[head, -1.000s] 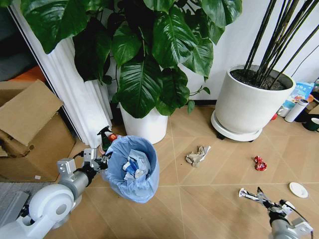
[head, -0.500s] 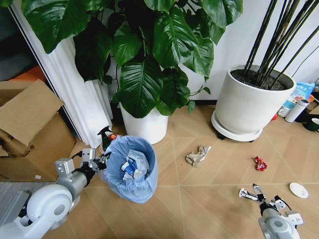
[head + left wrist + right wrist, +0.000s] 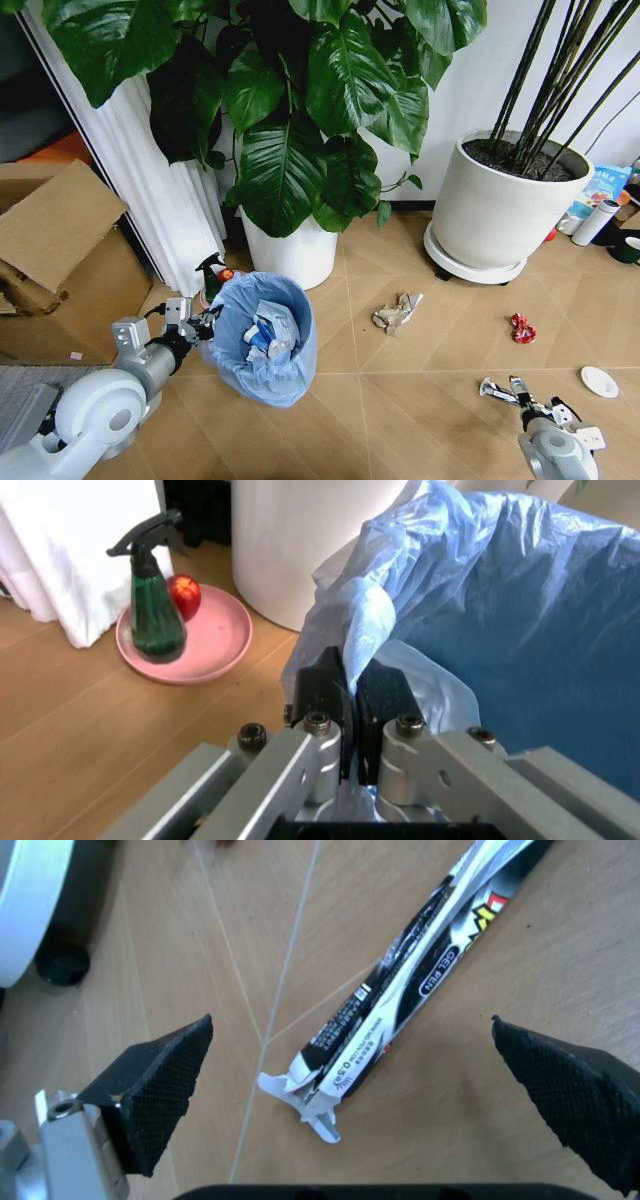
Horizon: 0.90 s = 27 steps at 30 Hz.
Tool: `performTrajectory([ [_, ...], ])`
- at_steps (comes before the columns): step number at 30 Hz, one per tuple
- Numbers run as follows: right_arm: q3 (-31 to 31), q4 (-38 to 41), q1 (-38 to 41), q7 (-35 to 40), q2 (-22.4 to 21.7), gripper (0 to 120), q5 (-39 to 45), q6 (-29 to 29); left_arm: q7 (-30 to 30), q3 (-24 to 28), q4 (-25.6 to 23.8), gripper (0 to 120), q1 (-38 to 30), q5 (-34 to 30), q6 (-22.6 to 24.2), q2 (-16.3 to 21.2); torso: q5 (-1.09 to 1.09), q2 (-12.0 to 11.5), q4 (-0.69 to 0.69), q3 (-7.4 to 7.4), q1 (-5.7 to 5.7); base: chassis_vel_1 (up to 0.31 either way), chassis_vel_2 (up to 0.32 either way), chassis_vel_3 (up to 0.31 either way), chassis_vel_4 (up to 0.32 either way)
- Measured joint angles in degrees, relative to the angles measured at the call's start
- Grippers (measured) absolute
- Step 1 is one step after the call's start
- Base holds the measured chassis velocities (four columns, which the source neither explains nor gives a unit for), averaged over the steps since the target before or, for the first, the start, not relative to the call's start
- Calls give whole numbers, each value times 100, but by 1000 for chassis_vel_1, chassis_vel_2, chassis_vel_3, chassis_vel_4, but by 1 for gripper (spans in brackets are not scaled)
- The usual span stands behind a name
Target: Pick up the trash bin and place the garbage on the floor into it.
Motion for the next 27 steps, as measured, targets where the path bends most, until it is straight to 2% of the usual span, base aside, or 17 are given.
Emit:
performTrajectory([
  [27,-47,-1061,875,-214,226,100,-110,50,-32,28,55,0,-16,-39,5,-10,-5,1,0,-1,0,0,0,0,0],
])
